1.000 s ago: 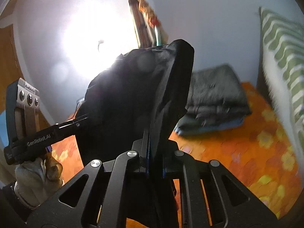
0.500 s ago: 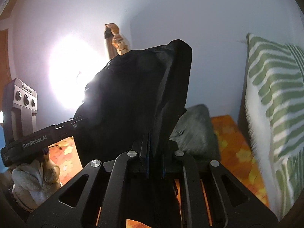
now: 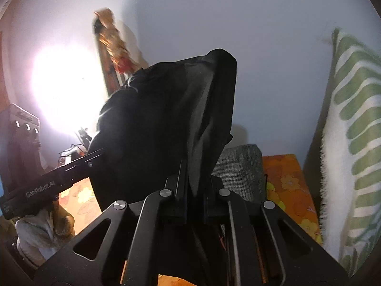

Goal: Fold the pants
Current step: 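Carry the trousers with both tools and lower them onto the clothes stack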

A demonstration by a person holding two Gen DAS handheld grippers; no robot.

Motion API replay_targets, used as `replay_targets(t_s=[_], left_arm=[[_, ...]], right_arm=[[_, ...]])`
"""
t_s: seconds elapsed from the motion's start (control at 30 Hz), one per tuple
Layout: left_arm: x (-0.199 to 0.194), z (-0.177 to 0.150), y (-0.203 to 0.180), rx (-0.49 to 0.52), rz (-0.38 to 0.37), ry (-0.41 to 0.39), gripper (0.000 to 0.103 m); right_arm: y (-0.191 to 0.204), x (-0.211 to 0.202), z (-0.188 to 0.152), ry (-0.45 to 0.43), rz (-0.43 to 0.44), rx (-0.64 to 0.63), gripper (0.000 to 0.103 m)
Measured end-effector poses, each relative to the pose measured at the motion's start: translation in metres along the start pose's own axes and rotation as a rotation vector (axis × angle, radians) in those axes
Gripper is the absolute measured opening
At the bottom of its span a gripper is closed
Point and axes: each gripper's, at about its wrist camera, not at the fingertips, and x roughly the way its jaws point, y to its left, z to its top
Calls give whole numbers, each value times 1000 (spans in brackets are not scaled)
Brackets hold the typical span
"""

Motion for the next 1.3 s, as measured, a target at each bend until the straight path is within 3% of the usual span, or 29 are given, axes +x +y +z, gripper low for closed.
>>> replay_targets(t_s=[0.27, 0.43, 0.53, 0.77, 0.83, 0.93, 1.1, 1.3], left_arm=[[62, -2, 50, -33, 141, 67, 11], [69, -4, 58, 24, 207, 85, 14], [63, -7, 60, 40, 223, 85, 14], [40, -11, 54, 37, 214, 85, 15], [37, -14, 47, 57, 216, 90, 16], [37, -25, 33, 95, 221, 114, 27], [38, -54, 18, 130, 218, 200, 27], [17, -78, 12, 109, 200, 240, 27]], right_arm=[[-41, 84, 1, 112, 9, 36, 14], [-61, 109, -3, 157, -153, 44, 33], [-65, 106, -4, 151, -244, 17, 49], [-59, 77, -6, 134, -333, -26, 50], [-53, 66, -7, 121, -336, -30, 50], [-42, 51, -13, 104, -294, -27, 50], [-22, 38, -36, 134, -272, -65, 50], [-20, 23, -72, 190, -304, -69, 50]])
